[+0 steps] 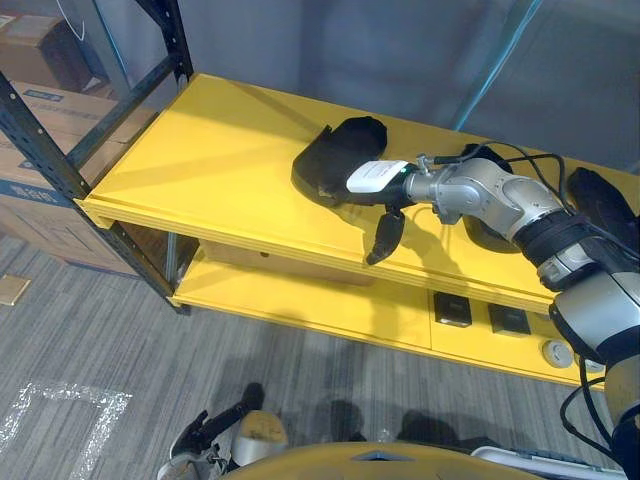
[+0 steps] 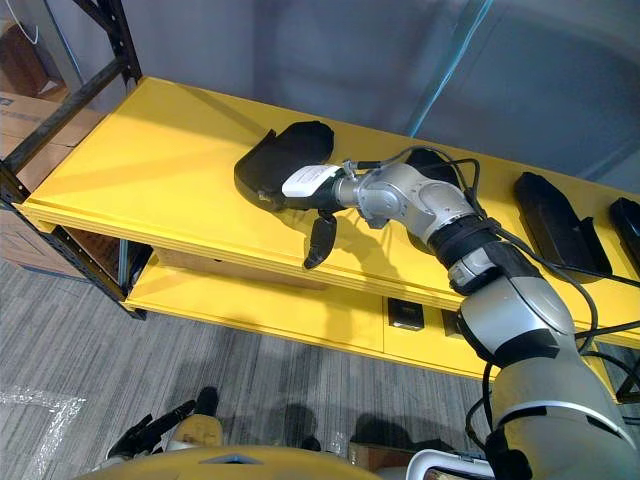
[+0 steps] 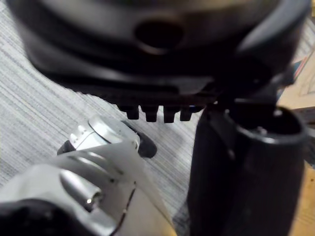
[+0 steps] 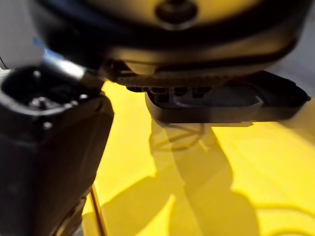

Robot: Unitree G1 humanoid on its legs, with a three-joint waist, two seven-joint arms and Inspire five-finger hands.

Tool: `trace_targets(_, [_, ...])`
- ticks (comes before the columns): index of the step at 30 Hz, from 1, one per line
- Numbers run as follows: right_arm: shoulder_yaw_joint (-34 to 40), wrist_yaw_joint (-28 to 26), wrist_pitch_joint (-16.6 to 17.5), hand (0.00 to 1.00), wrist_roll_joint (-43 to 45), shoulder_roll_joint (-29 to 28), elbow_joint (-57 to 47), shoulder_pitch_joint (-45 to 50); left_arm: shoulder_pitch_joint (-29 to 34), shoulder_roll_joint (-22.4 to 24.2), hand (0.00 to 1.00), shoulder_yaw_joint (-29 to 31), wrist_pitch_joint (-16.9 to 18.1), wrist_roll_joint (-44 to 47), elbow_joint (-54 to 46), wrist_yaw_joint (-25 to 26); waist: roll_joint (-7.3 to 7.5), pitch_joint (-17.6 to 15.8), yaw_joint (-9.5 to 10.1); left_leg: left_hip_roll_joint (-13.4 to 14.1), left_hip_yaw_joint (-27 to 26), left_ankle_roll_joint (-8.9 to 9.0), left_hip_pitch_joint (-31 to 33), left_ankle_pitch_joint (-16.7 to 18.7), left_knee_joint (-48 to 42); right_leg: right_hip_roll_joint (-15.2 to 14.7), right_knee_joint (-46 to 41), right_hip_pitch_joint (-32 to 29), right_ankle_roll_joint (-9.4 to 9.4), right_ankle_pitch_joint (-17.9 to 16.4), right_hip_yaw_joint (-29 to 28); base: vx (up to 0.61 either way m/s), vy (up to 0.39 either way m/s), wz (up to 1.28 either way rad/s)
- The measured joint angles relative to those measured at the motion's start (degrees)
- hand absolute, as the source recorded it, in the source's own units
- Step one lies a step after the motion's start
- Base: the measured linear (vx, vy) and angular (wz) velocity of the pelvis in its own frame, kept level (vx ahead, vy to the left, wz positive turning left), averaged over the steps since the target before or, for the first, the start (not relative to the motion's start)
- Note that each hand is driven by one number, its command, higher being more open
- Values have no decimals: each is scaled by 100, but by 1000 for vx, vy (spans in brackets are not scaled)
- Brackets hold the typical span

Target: Walk over and take three plastic housings, then place them on the shelf

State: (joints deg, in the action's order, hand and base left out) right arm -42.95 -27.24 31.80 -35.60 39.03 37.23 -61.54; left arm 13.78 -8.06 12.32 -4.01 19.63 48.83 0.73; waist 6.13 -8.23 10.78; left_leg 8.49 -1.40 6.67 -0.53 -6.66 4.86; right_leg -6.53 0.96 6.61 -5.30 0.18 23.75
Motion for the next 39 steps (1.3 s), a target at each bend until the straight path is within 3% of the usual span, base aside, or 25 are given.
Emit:
trace_targets(8, [120, -355, 36, 100, -27, 110, -124, 95, 2, -20, 100, 51, 0, -151, 0, 4, 51, 18, -15, -3, -48, -2, -48, 0, 1, -19, -46, 0, -3, -5, -47, 0, 0, -2])
trace_targets(21, [308, -439, 407, 100, -463, 363, -213, 288, 26, -50, 100, 116, -6, -221, 9, 7, 113, 60, -77, -2, -65, -43, -88, 21, 6, -46, -135, -11, -1, -27, -77, -2, -1, -1])
trace_targets(29, [347, -232, 650, 100, -465, 844, -324, 487, 28, -99, 100, 102, -90, -220, 11, 3, 120, 68, -160, -8, -82, -49, -88, 17, 5, -57, -203, -53, 2, -40, -105, -1, -1, 0])
trace_targets(39, [389, -129, 781, 100, -691, 996, -382, 561, 26, -94, 100, 72, -95, -219, 17, 15, 100, 78, -175, -13, -120, -58, -96, 10, 4, -125, -393, -158, 3, -111, -169, -3, -4, -2])
